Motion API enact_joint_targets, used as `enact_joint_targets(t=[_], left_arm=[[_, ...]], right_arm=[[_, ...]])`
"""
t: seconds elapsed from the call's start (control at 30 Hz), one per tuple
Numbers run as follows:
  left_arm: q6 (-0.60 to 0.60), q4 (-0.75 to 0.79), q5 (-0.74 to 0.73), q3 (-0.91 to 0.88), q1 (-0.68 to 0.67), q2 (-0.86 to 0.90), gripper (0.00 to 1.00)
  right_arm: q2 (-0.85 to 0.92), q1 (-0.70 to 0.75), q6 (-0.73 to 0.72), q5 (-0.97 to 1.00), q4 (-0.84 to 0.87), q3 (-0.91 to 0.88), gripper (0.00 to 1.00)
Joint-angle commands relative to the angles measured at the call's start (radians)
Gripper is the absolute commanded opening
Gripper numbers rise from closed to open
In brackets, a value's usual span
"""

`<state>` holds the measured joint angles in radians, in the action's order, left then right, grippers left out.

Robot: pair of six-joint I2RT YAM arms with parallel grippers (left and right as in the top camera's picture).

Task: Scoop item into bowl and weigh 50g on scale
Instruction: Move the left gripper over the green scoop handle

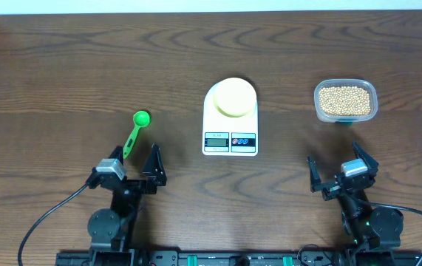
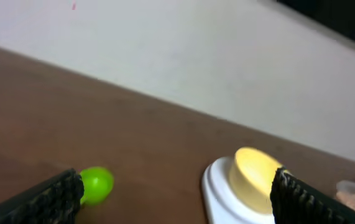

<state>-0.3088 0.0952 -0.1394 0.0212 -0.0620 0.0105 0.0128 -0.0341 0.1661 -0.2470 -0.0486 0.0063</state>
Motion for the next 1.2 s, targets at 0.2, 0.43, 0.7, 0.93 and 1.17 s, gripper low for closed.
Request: enact_joint_targets(t=[0.2,0.43,0.7,0.93,1.17], left_arm=[[0.107,-0.135,0.056,0.258,0.000,0.094,0.98],[0.205,-0.498,0.027,0.606,0.000,0.428,0.98],[0.265,-0.758,0.065,0.846,0.007,0.810,0.98],[0.260,-0.872,-0.130,0.988,0.149,1.024,0.98],[0.312,-1.065,-0.157,1.188,0.292,1.181,0.98]], right_arm=[[0.001,-0.006,0.004,0.001,-0.005,-0.001,0.99],[0.001,-0.006,0.004,0.001,-0.005,-0.001,0.99],[0.001,-0.006,0.004,0.001,-0.005,-0.001,0.99],[0.001,-0.006,0.004,0.001,-0.005,-0.001,0.99],[0.002,-0.006,0.004,0.001,-0.005,-0.001,0.99]])
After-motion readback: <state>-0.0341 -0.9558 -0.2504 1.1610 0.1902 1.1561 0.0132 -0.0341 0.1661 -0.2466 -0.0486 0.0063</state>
